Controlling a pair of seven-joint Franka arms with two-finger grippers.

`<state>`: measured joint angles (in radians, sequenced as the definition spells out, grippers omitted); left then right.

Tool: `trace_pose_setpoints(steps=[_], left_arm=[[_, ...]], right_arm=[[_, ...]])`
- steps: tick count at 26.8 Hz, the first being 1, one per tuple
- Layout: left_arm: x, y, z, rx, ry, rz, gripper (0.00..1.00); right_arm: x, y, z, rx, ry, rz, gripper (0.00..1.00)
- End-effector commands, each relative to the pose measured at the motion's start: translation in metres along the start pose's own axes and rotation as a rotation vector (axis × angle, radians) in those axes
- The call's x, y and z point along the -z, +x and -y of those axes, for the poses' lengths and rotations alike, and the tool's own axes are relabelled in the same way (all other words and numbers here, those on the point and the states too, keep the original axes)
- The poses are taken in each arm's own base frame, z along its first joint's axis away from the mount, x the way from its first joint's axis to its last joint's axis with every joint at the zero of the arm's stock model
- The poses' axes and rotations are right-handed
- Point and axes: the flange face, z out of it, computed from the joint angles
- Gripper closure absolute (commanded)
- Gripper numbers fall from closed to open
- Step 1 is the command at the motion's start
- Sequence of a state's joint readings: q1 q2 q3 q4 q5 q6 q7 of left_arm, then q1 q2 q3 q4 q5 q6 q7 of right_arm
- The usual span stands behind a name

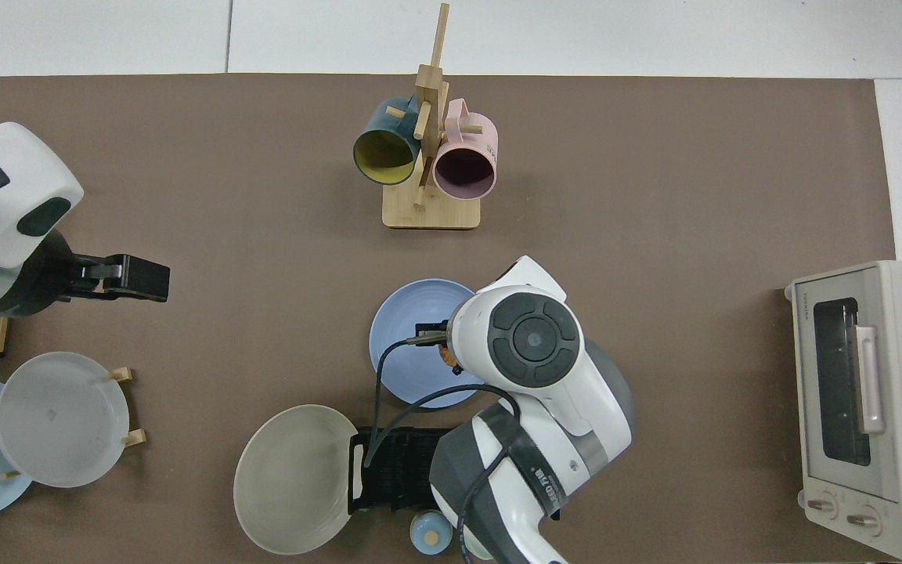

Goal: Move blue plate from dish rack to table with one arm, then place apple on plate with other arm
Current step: 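Lower the apple onto the blue plate and open the right gripper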

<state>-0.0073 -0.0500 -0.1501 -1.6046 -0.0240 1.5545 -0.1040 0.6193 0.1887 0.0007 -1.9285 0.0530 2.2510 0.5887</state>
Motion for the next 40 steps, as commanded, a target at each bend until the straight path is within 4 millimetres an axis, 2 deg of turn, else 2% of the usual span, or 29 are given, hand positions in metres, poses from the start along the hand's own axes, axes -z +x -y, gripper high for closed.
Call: trace_pose_setpoints(steps=[1, 4, 8, 23, 26, 32, 34, 35, 36, 37, 38, 39, 40], left_arm=[[0.005, 0.000, 0.004, 0.005, 0.016, 0.009, 0.00], [0.005, 0.000, 0.004, 0.005, 0.016, 0.009, 0.00], [0.005, 0.000, 0.004, 0.005, 0.016, 0.009, 0.00], [0.005, 0.000, 0.004, 0.003, 0.018, 0.009, 0.00], [0.005, 0.000, 0.003, 0.002, 0.018, 0.009, 0.00], [0.005, 0.000, 0.005, 0.008, 0.018, 0.009, 0.00], [0.005, 0.000, 0.004, 0.005, 0.018, 0.009, 0.00], [0.005, 0.000, 0.004, 0.006, 0.018, 0.009, 0.00], [0.005, 0.000, 0.004, 0.005, 0.018, 0.009, 0.00], [0.005, 0.000, 0.004, 0.005, 0.018, 0.009, 0.00], [0.005, 0.000, 0.005, 0.006, 0.018, 0.009, 0.00], [0.005, 0.000, 0.005, 0.006, 0.018, 0.009, 0.00], [0.005, 0.000, 0.005, 0.008, 0.018, 0.009, 0.00]], right_arm=[[-0.017, -0.011, 0.016, -0.012, 0.003, -0.012, 1.00], [-0.036, -0.020, 0.029, 0.005, 0.007, -0.014, 1.00], [-0.054, -0.020, 0.036, 0.005, 0.020, -0.033, 1.00], [-0.079, -0.015, 0.038, 0.023, 0.037, -0.070, 1.00], [-0.086, -0.015, 0.033, 0.021, 0.024, -0.063, 1.00], [-0.087, -0.014, 0.030, 0.021, 0.020, -0.065, 1.00], [-0.092, -0.016, 0.031, 0.011, 0.017, -0.059, 0.97], [-0.094, -0.017, 0.033, 0.011, 0.019, -0.059, 0.90], [-0.096, -0.017, 0.033, 0.011, 0.022, -0.063, 0.72], [-0.096, -0.017, 0.034, 0.005, 0.024, -0.063, 0.45], [-0.095, -0.016, 0.034, -0.004, 0.025, -0.065, 0.14], [-0.095, -0.016, 0.034, -0.013, 0.024, -0.063, 0.00], [-0.094, -0.016, 0.035, -0.018, 0.024, -0.064, 0.00]])
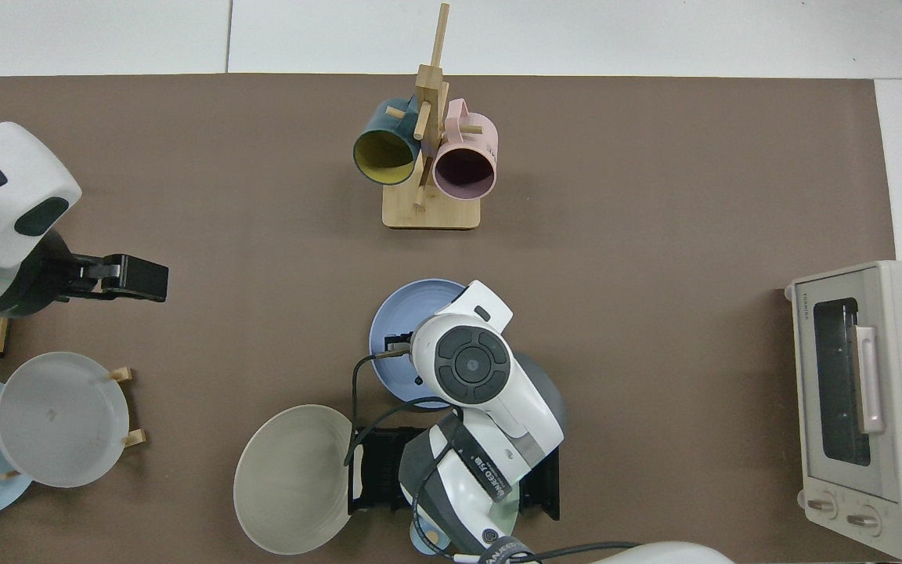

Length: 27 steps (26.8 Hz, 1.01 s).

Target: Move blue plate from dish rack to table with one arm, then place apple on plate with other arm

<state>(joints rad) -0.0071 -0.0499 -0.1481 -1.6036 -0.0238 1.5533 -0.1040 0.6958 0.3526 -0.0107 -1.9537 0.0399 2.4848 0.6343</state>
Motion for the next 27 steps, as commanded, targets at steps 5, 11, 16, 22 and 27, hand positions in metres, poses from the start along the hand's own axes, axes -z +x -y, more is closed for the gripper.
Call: trace_pose_setpoints(steps=[5, 11, 16, 22, 27], left_arm=[[0.005, 0.000, 0.002, 0.001, 0.018, 0.009, 0.00], [0.005, 0.000, 0.001, -0.001, 0.018, 0.009, 0.00], [0.005, 0.000, 0.001, -0.001, 0.018, 0.009, 0.00], [0.005, 0.000, 0.003, 0.004, 0.018, 0.008, 0.00], [0.005, 0.000, 0.001, -0.001, 0.018, 0.009, 0.00]], right_arm=[[0.015, 0.011, -0.002, -0.056, 0.000, -0.025, 0.00], [0.067, 0.041, -0.025, -0.100, -0.004, -0.035, 0.00], [0.117, 0.070, -0.076, -0.079, -0.021, -0.038, 0.00], [0.164, 0.093, -0.135, -0.034, -0.048, -0.017, 0.00], [0.194, 0.104, -0.180, 0.025, -0.070, 0.012, 0.00]])
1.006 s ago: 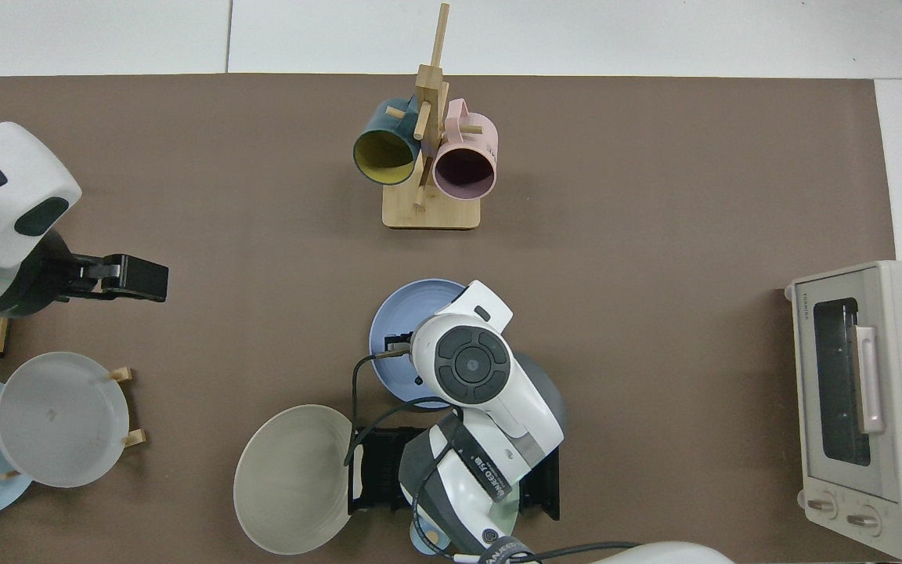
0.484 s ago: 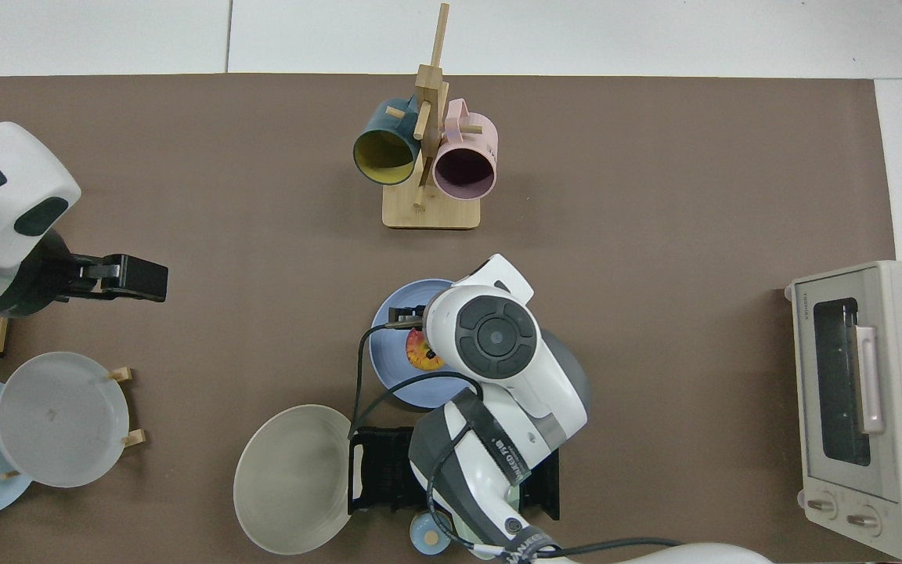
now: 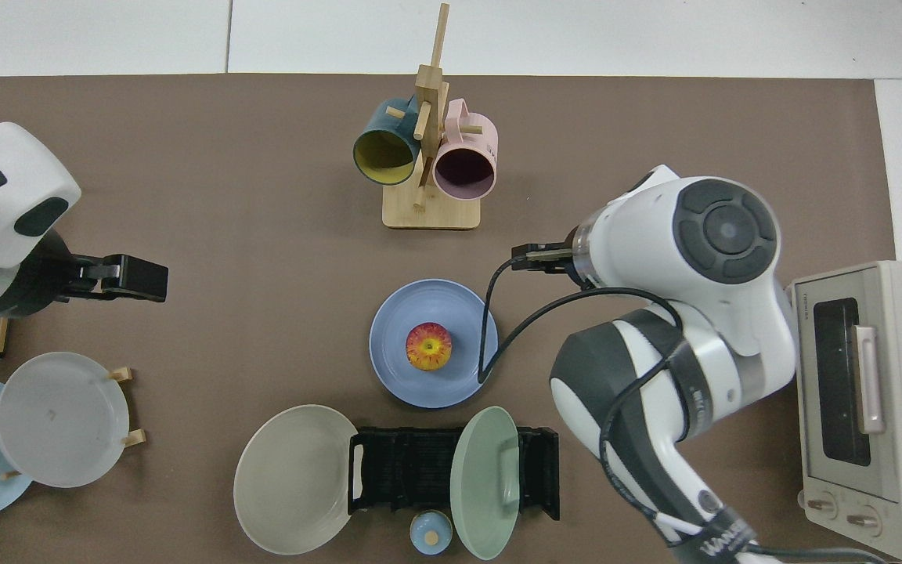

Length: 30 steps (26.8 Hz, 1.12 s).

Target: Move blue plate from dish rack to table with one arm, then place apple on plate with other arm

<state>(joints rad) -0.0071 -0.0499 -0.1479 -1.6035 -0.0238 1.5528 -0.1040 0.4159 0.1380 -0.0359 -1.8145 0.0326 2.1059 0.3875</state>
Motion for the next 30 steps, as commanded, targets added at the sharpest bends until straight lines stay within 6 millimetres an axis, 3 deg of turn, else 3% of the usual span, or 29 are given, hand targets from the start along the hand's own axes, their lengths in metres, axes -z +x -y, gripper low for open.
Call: trace_pose_setpoints(steps=[1, 11, 17, 21, 30], left_arm=[[0.005, 0.000, 0.001, -0.001, 0.018, 0.008, 0.00], [0.005, -0.001, -0.003, -0.007, 0.018, 0.008, 0.00], [0.005, 0.000, 0.002, 0.001, 0.018, 0.008, 0.00], [0.005, 0.000, 0.005, 0.008, 0.018, 0.008, 0.00], [0.005, 0.000, 0.007, 0.011, 0.018, 0.008, 0.00]], right_arm=[[0.029, 0.008, -0.041, 0.080, -0.022, 0.017, 0.00], [0.090, -0.001, -0.146, 0.183, -0.033, 0.091, 0.00], [0.106, -0.009, -0.191, 0.177, -0.048, 0.136, 0.00], [0.119, -0.013, -0.201, 0.163, -0.048, 0.118, 0.00], [0.122, -0.020, -0.210, 0.139, -0.046, 0.159, 0.00]])
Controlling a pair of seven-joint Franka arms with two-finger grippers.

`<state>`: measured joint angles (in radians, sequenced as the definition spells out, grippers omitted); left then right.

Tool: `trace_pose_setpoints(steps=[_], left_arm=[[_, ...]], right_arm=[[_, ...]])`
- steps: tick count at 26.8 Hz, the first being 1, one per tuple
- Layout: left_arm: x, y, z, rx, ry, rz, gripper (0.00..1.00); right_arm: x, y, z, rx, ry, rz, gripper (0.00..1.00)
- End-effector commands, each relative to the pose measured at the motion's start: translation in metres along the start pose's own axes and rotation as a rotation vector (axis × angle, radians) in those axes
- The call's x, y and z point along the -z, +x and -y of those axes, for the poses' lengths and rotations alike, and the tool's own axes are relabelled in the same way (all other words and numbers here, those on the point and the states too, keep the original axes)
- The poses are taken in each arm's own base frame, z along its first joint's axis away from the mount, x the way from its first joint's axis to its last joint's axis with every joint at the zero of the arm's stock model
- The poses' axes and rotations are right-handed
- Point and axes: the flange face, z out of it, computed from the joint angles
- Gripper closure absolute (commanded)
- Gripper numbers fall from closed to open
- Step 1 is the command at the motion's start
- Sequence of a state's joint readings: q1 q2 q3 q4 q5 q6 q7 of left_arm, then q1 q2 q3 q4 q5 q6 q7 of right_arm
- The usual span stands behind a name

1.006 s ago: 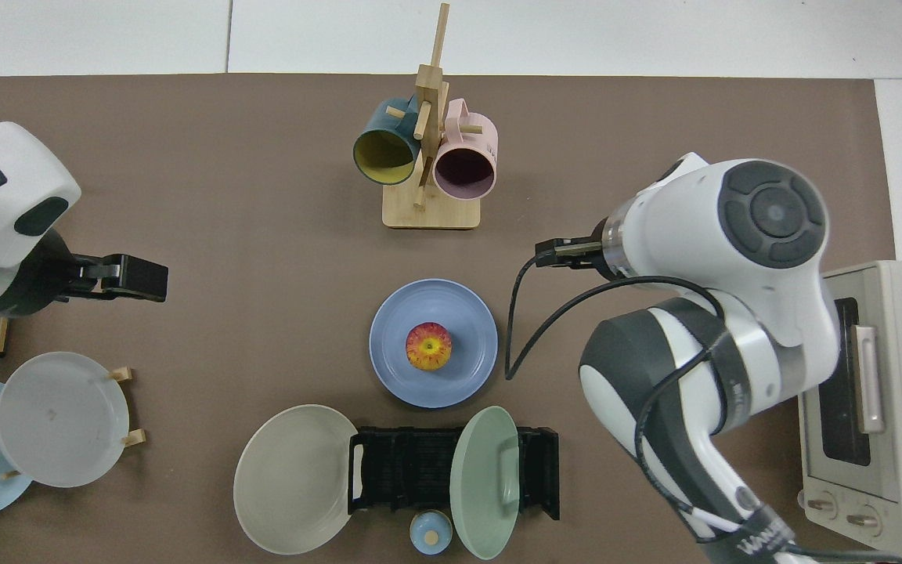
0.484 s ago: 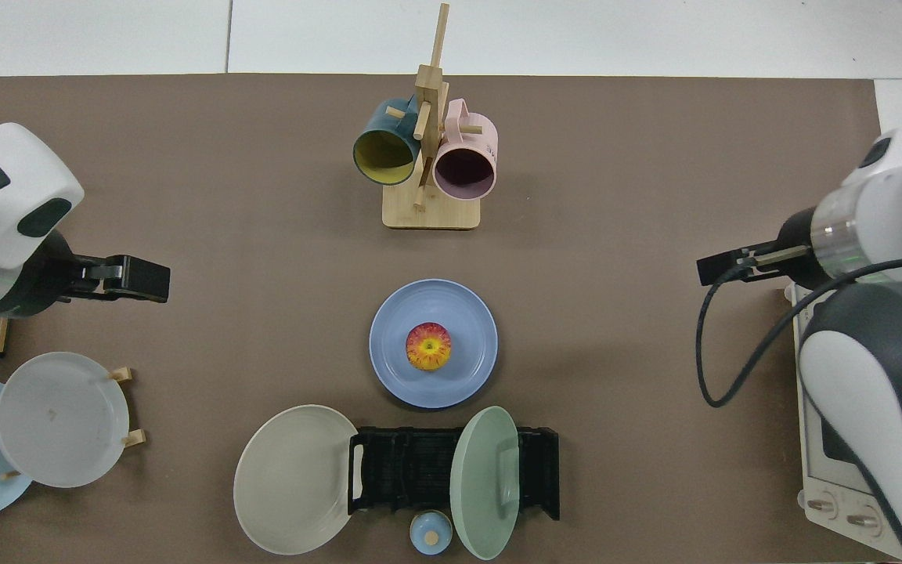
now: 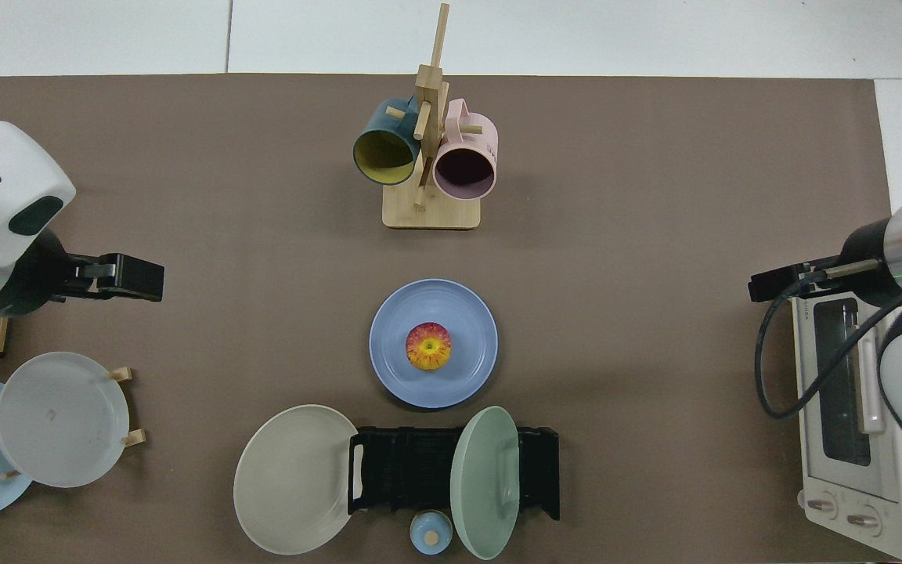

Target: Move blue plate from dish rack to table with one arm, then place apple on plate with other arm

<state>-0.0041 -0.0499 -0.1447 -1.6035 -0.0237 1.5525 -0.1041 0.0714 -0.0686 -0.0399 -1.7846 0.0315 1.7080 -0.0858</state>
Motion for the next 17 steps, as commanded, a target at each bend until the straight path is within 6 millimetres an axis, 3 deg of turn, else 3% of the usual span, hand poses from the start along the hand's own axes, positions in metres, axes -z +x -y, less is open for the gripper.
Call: trace_pose_setpoints(steps=[1, 4, 17], left_arm=[[0.0051, 0.0000, 0.0037, 0.005, 0.018, 0.008, 0.00], [0.0051, 0.0000, 0.0037, 0.004, 0.018, 0.008, 0.00], [0.0051, 0.0000, 0.0037, 0.005, 0.018, 0.008, 0.00]], right_arm=[[0.0066, -0.0099, -0.0105, -0.004, -0.006, 0.009, 0.00], [0.0107, -0.0103, -0.0182, -0.023, -0.004, -0.012, 0.00], [0.0122, -0.0085, -0.0185, -0.051, -0.016, -0.028, 0.00]])
